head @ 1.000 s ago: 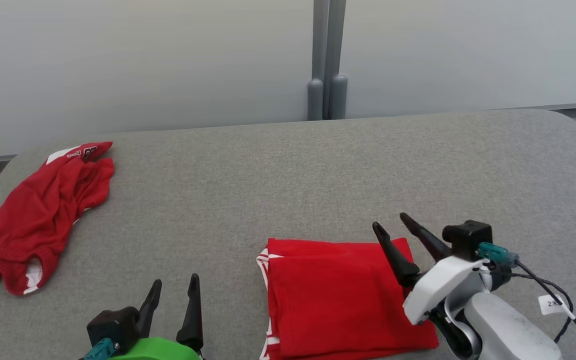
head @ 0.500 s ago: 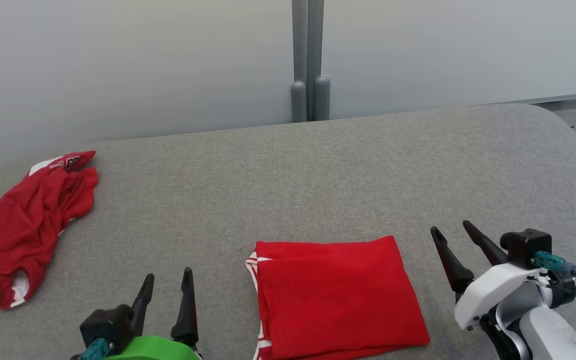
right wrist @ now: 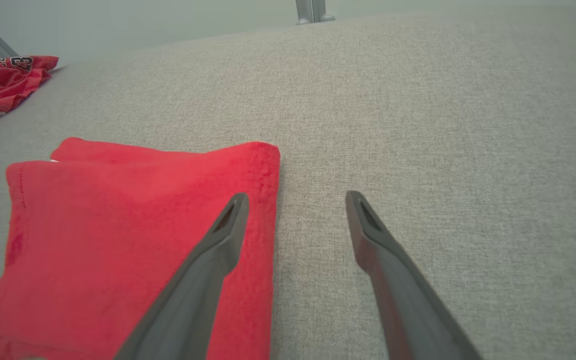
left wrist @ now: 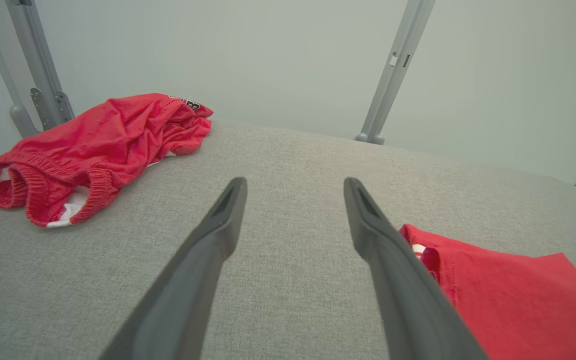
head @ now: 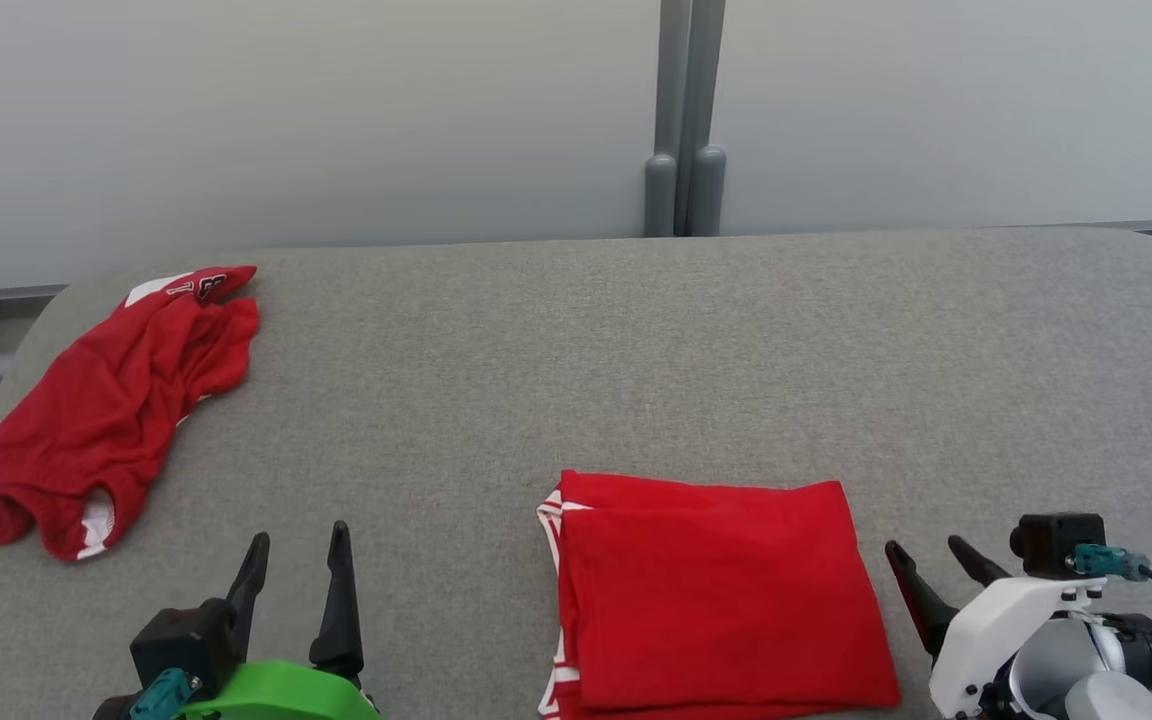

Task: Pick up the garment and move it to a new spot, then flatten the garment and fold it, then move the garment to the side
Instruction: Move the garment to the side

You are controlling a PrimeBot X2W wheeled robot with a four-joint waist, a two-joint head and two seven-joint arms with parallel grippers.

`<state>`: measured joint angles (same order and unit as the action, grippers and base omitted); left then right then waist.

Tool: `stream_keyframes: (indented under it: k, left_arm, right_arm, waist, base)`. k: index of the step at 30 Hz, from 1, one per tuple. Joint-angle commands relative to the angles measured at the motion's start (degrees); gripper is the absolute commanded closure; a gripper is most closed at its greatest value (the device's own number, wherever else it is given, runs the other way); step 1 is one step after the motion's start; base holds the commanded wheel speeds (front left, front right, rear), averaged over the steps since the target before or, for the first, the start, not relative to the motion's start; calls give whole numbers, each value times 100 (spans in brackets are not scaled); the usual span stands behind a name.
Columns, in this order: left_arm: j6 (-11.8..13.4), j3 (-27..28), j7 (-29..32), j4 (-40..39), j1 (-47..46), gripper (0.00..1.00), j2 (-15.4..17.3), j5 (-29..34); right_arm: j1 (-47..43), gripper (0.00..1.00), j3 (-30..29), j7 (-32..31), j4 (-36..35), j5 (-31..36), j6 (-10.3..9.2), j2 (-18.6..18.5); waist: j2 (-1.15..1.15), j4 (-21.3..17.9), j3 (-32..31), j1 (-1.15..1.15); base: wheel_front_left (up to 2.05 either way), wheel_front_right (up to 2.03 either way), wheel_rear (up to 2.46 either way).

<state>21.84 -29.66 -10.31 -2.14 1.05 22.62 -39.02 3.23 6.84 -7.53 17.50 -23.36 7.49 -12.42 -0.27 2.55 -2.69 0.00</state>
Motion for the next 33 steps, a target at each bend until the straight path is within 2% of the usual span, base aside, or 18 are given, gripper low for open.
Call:
stream_keyframes:
  k: [1, 13, 22, 23, 24, 26, 27, 28, 33]
  left_arm:
    - [34, 31, 3, -10, -61, 0, 61, 37]
    - [32, 50, 27, -28, -100, 0, 105, -5]
    - [81, 48, 29, -45, -106, 0, 118, -9]
    - [79, 47, 28, -47, -108, 0, 117, -8]
    - [85, 47, 24, -50, -109, 0, 116, -9]
    - [89, 46, 14, -47, -110, 0, 113, -14]
    - [92, 47, 10, -44, -110, 0, 111, -18]
    - [92, 48, 4, -41, -112, 0, 107, -23]
    - [70, 38, -37, -32, -132, 0, 78, -34]
  right_arm:
    - [-81, 0, 24, -59, 45, -64, 0, -39]
    - [170, 0, 258, -433, 656, -766, 0, -234]
    - [489, 0, 637, -666, 1087, -1380, 0, -379]
    - [529, 2, 682, -663, 1119, -1437, 0, -393]
    - [559, 51, 729, -657, 1147, -1501, 0, -411]
    - [623, 72, 838, -640, 1187, -1600, 0, -462]
    - [656, 92, 891, -625, 1195, -1637, 0, -496]
    - [693, 100, 948, -607, 1199, -1675, 0, -531]
    - [922, 100, 1144, -465, 1091, -1758, 0, -811]
  waist:
    - [27, 153, 45, 0]
    - [27, 567, 198, 0]
    - [27, 688, 272, 0]
    - [27, 693, 280, 0]
    - [27, 695, 288, 0]
    - [27, 694, 302, 0]
    - [27, 690, 312, 0]
    - [27, 683, 320, 0]
    - [27, 525, 364, 0]
  base:
    - [0, 0, 0]
    - [0, 0, 0]
    - [0, 0, 0]
    - [0, 0, 0]
    - [0, 0, 0]
    - [0, 0, 0]
    - [0, 0, 0]
    - [0, 0, 0]
    - [0, 0, 0]
